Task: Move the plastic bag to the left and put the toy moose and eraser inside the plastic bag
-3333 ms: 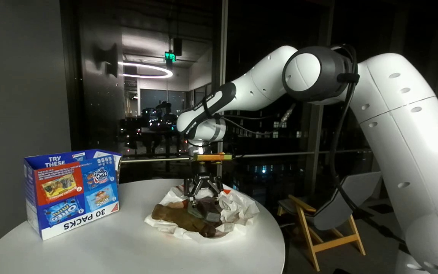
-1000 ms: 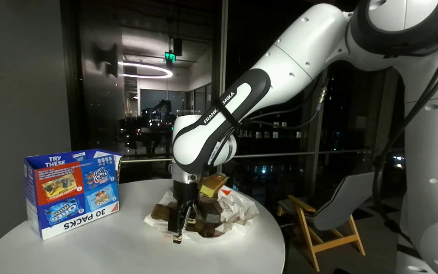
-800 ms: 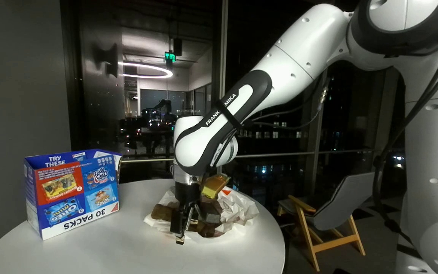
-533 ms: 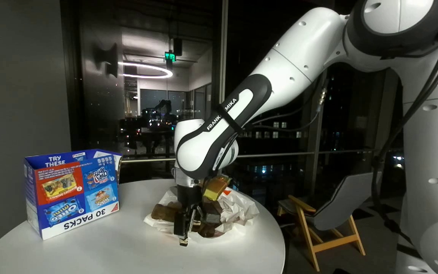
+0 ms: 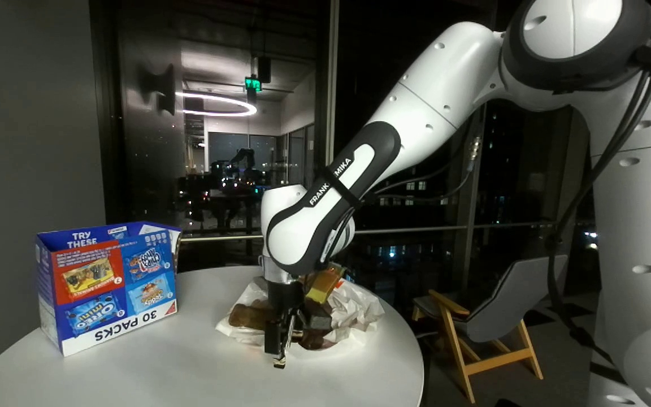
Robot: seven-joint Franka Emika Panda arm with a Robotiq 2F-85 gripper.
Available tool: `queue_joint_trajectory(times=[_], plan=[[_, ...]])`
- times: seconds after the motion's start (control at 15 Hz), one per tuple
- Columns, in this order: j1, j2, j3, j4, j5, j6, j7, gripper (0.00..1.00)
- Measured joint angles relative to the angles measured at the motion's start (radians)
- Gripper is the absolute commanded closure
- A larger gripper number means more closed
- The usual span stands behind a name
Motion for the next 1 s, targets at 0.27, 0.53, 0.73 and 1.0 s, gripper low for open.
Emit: queue_joint_trajectory(times=[0.27, 0.53, 0.73, 1.0], plan=[[-0.003, 0.026, -0.004, 0.015, 0.0, 0.001, 0.0, 0.0], [-0.003, 0.04, -0.013, 0.028, -0.001, 0.005, 0.003, 0.32], [-0.003, 0.042, -0.024, 0.035, -0.002, 0.008, 0.005, 0.55], [-0.004, 0.042, -0.032, 0.042, -0.002, 0.011, 0.005, 0.86]])
